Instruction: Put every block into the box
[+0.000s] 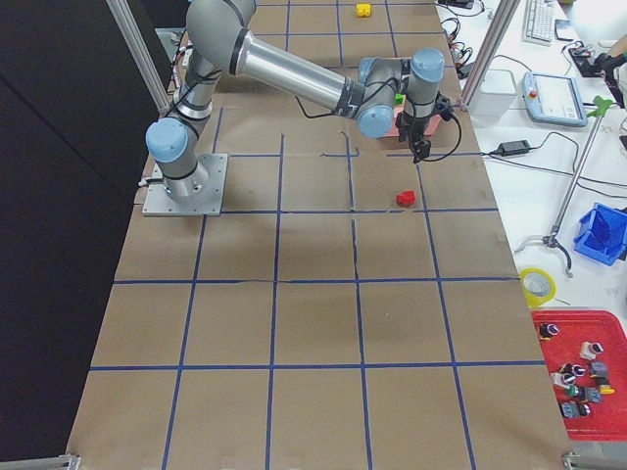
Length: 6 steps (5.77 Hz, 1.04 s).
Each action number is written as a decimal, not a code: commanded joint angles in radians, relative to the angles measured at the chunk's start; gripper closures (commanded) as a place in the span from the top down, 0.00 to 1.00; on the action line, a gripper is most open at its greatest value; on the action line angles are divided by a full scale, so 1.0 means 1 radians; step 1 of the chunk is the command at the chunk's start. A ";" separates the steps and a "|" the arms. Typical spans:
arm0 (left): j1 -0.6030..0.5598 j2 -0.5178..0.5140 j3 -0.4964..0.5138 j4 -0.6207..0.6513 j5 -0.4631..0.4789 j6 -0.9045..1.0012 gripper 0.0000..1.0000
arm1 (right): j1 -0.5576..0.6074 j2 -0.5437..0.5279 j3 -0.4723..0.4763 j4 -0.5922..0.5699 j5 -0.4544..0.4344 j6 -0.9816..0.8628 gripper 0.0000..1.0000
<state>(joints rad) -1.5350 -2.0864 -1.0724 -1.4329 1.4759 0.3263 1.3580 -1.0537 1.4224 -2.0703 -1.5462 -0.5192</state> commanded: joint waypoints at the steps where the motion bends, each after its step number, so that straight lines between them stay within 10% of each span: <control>1: -0.155 -0.125 0.148 -0.024 0.000 -0.340 0.09 | -0.032 0.044 0.140 -0.265 -0.020 0.083 0.96; 5: -0.255 -0.294 0.146 0.040 0.092 -0.464 0.08 | -0.094 0.103 0.179 -0.350 -0.008 0.073 0.99; 6: -0.258 -0.297 0.144 0.045 0.092 -0.467 0.32 | -0.093 0.110 0.168 -0.353 -0.006 0.077 0.99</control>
<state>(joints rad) -1.7887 -2.3738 -0.9262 -1.3962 1.5660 -0.1336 1.2658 -0.9498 1.5964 -2.4205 -1.5541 -0.4453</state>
